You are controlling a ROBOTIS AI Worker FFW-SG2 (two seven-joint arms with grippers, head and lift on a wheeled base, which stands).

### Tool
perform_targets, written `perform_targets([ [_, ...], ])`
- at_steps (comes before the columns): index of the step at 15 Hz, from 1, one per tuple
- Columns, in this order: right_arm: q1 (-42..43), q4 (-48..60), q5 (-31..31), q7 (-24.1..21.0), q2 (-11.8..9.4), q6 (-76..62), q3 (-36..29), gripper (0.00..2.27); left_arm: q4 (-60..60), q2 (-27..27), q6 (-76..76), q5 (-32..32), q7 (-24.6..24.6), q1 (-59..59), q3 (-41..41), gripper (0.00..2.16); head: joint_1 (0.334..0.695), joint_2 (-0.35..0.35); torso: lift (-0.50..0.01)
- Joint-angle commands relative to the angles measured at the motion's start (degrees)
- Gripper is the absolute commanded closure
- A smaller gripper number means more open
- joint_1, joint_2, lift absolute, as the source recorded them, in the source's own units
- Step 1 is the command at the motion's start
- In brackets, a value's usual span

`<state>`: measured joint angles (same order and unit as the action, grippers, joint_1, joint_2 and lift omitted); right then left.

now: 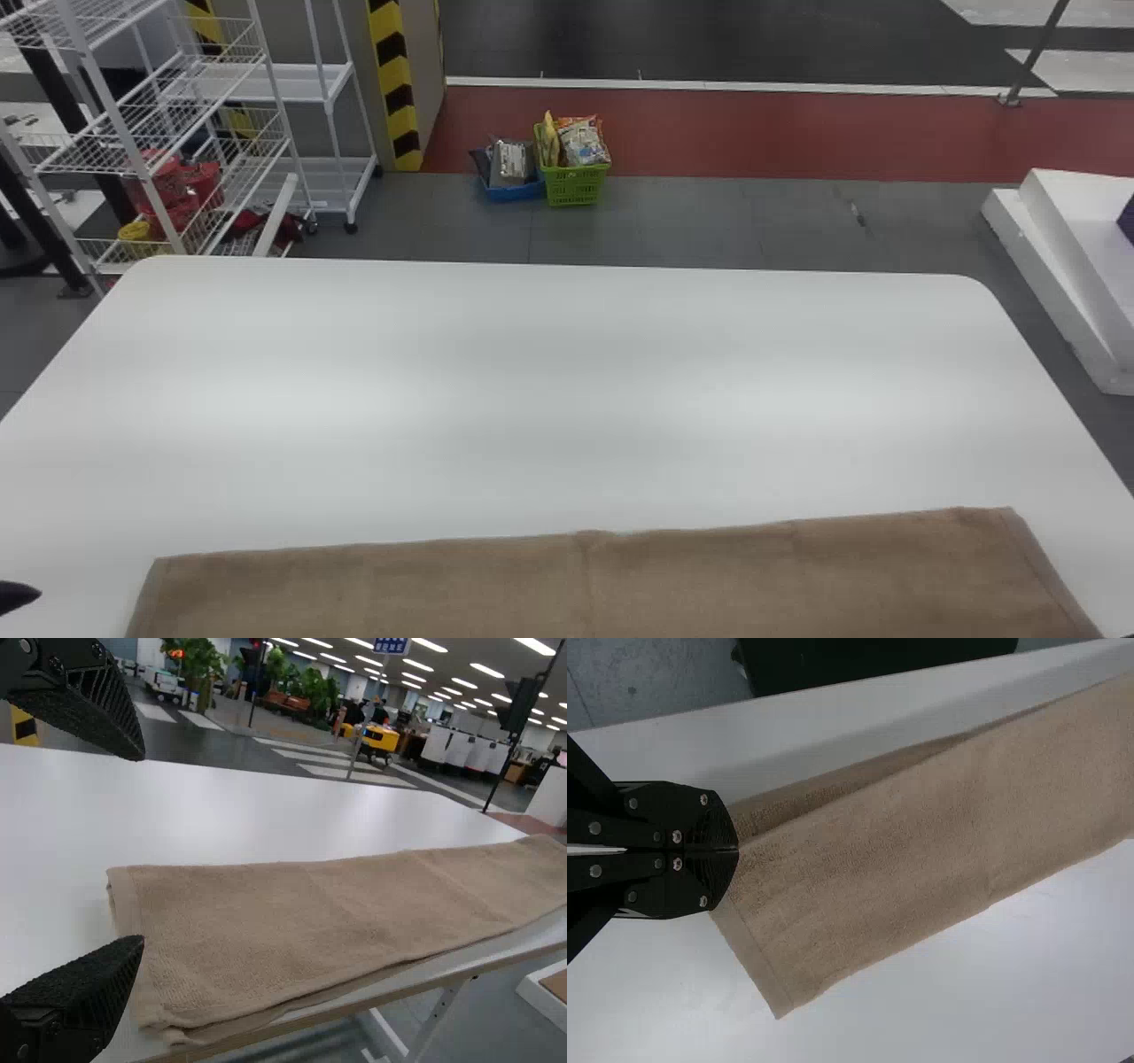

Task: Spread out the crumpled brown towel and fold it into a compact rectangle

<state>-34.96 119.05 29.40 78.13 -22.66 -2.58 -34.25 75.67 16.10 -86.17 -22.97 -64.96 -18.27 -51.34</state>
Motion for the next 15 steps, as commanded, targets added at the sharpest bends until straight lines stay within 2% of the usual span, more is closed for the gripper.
perform_targets([
  [1,0.1,-1.2,1.8,0.2,0.5,-0.3,2.0,1.14,-0.3,0.1,0.0,-0.1,0.4,0.0,0.3,0.09,0.695,-0.019,-0.127],
  [3,0.2,-1.8,2.4,0.2,0.6,-0.3,2.9,1.12,-0.3,0.0,0.0,-0.1,0.4,0.0,0.3,0.09,0.695,-0.012,-0.127],
  [5,0.8,-2.0,1.8,0.2,1.0,2.2,3.1,0.29,-0.4,0.1,0.0,-0.1,0.4,0.0,0.3,0.09,0.695,0.000,-0.127],
  [6,1.4,-1.6,-1.2,0.2,1.0,5.7,2.2,0.10,-0.4,0.1,0.0,0.0,0.4,0.1,0.1,0.09,0.695,0.001,-0.127],
  [8,4.0,-0.7,-10.9,0.2,1.2,15.0,-3.1,0.05,-0.3,0.1,0.0,0.6,0.4,0.1,-0.2,0.09,0.695,-0.002,-0.127],
  [10,8.1,-0.8,-18.9,0.2,2.3,24.2,-7.9,0.04,0.0,0.0,2.5,5.3,-0.3,0.1,-0.4,0.09,0.695,-0.024,-0.127],
  [11,10.7,-0.9,-23.2,0.2,2.4,34.0,-10.0,0.04,0.5,0.0,7.0,7.9,-0.6,0.1,-0.7,0.08,0.695,-0.039,-0.127],
  [12,13.5,-2.0,-26.1,0.2,3.4,42.1,-12.0,0.02,1.1,-0.1,11.8,10.8,-0.7,0.1,-0.7,0.08,0.695,-0.057,-0.127],
  [14,14.7,-4.2,-29.2,0.2,5.5,42.4,-12.5,0.02,4.0,-2.1,25.5,17.0,-0.6,0.1,-0.6,0.08,0.695,-0.056,-0.127],
  [15,16.2,-5.1,-29.8,-0.7,6.2,44.6,-12.2,0.02,6.8,-3.9,32.9,18.0,-0.3,0.1,-0.6,0.08,0.695,-0.042,-0.127],
])
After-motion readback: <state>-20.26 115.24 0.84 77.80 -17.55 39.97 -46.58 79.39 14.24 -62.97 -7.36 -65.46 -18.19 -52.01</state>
